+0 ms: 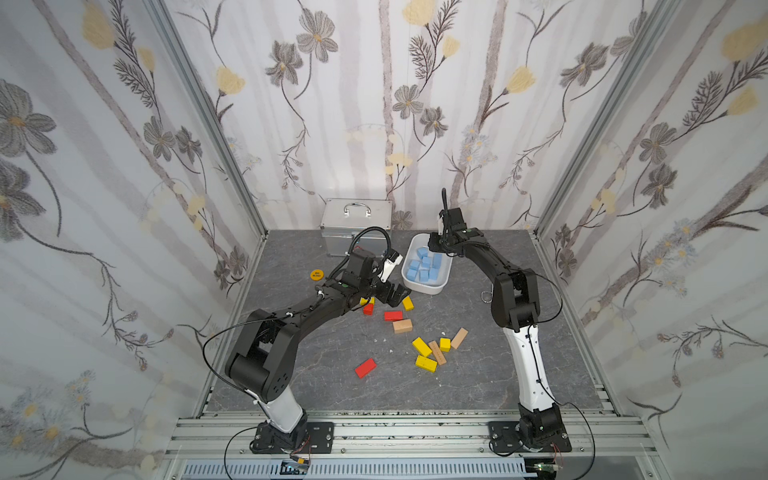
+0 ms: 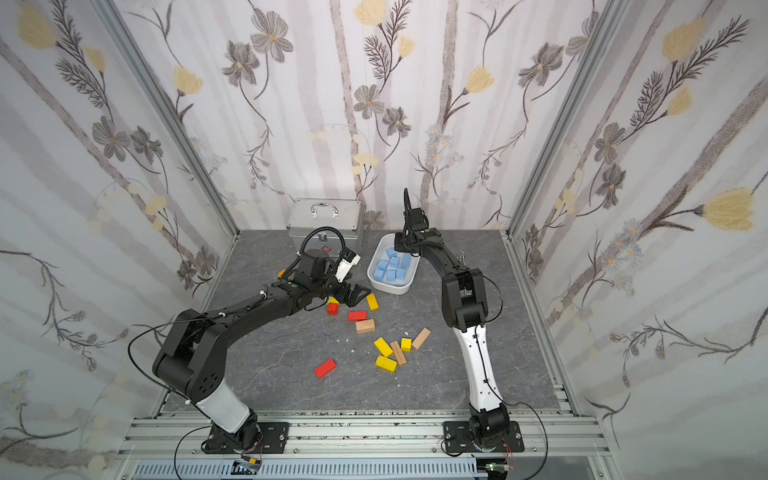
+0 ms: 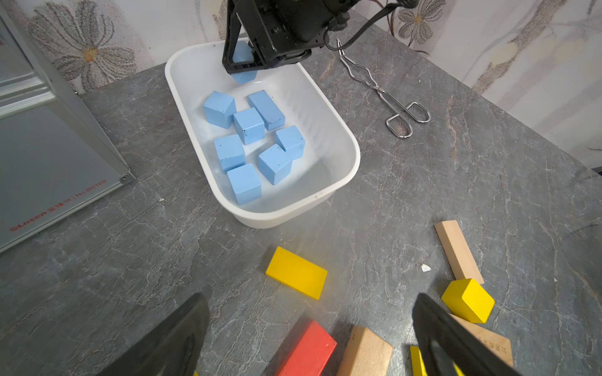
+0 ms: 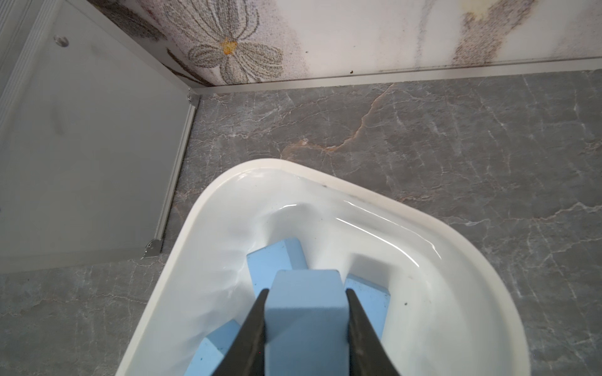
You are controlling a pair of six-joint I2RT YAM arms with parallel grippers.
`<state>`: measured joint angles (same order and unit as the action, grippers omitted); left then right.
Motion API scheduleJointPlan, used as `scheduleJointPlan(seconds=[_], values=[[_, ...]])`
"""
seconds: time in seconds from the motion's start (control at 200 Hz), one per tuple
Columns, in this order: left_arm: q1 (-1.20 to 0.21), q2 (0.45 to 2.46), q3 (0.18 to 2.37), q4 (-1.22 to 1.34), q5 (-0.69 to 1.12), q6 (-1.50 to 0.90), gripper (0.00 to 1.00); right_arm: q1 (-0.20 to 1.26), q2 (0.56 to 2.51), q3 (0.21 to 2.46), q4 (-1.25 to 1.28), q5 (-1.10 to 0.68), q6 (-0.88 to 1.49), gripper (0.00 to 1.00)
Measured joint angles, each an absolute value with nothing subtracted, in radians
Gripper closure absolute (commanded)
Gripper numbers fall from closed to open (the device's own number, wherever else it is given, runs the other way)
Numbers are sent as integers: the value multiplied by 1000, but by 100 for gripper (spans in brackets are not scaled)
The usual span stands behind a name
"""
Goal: Pick out the blue building blocks
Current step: Place the building block in the storage box.
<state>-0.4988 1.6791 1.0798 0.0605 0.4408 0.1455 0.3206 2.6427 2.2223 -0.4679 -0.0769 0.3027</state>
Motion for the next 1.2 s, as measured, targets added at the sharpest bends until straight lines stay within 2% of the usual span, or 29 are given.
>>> scheduleJointPlan(seconds=[0.235,0.315,0.44,0.52,0.625,0.715,0.909,1.204], values=[[-500,1661,1058,55,437,147,0,319,2674,2240,-467,-103,321,88],[-500,1654,1054,54,430,150,0,319,2680,2240,-466,-110,328,81],[-500,1646,1046,45,424,152,0,315,2688,2241,-465,-113,340,75],[-500,1639,1038,41,422,153,0,313,2693,2249,-460,-123,350,67],[-500,1629,1024,28,419,154,0,306,2700,2256,-453,-136,361,66],[-500,1621,1017,23,414,157,0,302,2704,2261,-449,-142,371,58],[-500,1611,1013,18,411,157,0,300,2706,2265,-431,-165,374,54],[-500,1611,1013,17,404,158,0,302,2706,2265,-430,-187,381,53]])
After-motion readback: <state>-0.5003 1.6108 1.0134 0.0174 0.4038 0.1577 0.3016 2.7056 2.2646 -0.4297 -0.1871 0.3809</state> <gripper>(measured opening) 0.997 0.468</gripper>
